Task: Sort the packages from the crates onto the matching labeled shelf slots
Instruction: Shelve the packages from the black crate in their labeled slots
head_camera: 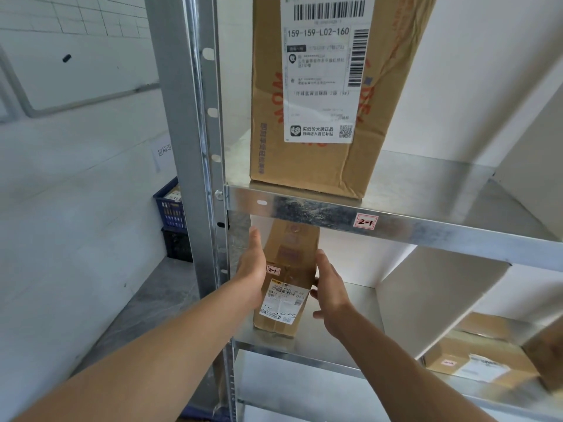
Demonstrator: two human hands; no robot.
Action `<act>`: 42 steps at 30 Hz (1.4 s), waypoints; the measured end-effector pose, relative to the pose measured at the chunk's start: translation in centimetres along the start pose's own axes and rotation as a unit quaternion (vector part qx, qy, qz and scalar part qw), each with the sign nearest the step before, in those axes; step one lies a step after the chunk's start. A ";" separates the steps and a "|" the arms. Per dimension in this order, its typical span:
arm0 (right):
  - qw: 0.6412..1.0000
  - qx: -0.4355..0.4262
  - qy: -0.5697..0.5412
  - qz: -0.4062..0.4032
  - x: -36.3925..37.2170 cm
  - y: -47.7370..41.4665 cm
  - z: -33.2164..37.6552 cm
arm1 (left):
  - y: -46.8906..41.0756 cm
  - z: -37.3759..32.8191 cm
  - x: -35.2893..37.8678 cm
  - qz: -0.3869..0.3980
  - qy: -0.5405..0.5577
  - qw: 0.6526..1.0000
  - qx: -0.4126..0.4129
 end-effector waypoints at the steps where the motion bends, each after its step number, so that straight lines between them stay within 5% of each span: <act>1: 1.000 -0.002 0.001 0.000 -0.1 0.1 0.1 | 0.0 0.0 0.1 -0.001 -0.002 1.000 0.001; 42: 1.000 -0.008 -0.004 0.028 -0.6 2.0 2.2 | 2.0 -1.4 -0.7 -0.015 0.014 0.999 0.028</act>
Point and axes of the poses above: each hand's wrist, its own y-axis away from the middle knuckle, its own x-axis out of the palm, z = x × y, the point moved 2 cm from there along -y, towards the middle knuckle, and after that the axes turned 3 degrees about y, right-handed, at the moved point
